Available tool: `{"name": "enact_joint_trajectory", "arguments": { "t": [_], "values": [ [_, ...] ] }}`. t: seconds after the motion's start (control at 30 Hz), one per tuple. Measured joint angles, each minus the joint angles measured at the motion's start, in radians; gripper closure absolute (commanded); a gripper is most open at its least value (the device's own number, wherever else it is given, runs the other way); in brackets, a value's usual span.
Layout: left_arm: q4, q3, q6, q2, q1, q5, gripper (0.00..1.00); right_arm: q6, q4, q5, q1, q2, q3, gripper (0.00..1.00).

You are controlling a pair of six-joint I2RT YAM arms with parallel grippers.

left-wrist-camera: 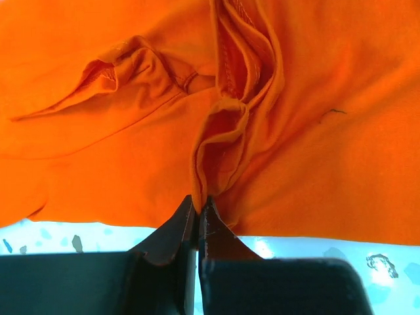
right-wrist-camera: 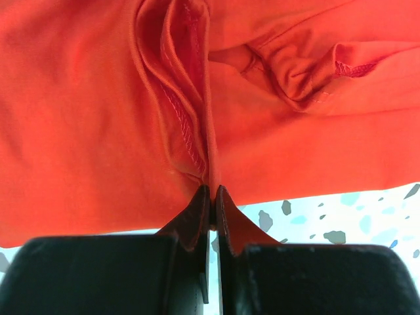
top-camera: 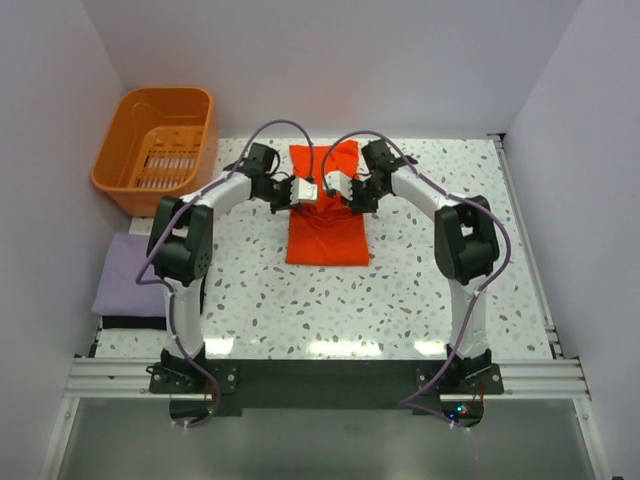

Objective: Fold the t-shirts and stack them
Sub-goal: Fold the tshirt

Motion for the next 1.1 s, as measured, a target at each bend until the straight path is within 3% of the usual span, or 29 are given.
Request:
{"name": "enact_joint_trajectory", "arguments": {
  "t": [0.07,0.1,0.17,0.2,0.27,0.47,0.67,0.83,1.1],
  "values": [
    [0.002,0.011,-0.003,0.022,0.001,-0.002,0.78,0.001,-0.005,0.005,-0.001,0.018,0.019,0.91],
    [0.005,0.018,-0.006,0.032,0.002,-0.006,0.73,0.004,-0.003,0.010,-0.001,0.025,0.024,0.78],
    [0.012,0.038,-0.024,0.054,0.003,-0.015,0.61,0.013,-0.003,0.031,-0.001,0.044,0.038,0.65],
    [0.016,0.047,-0.032,0.061,0.005,-0.021,0.52,0.023,-0.004,0.043,-0.001,0.053,0.046,0.53],
    [0.029,0.058,-0.060,0.066,0.010,-0.027,0.47,0.033,-0.004,0.064,-0.002,0.055,0.048,0.48],
    [0.106,0.037,-0.182,0.026,0.080,-0.019,0.42,0.100,0.002,0.091,-0.035,0.035,0.052,0.48],
    [0.120,-0.221,-0.186,-0.246,0.131,0.029,0.44,0.126,-0.022,0.072,-0.068,-0.183,-0.108,0.57],
    [0.125,-0.397,-0.178,-0.381,0.078,0.091,0.45,0.135,0.006,0.039,0.018,-0.380,-0.335,0.62],
    [0.139,-0.616,-0.136,-0.394,-0.037,0.090,0.47,0.169,0.091,0.032,0.146,-0.375,-0.561,0.66]
  ]
}}
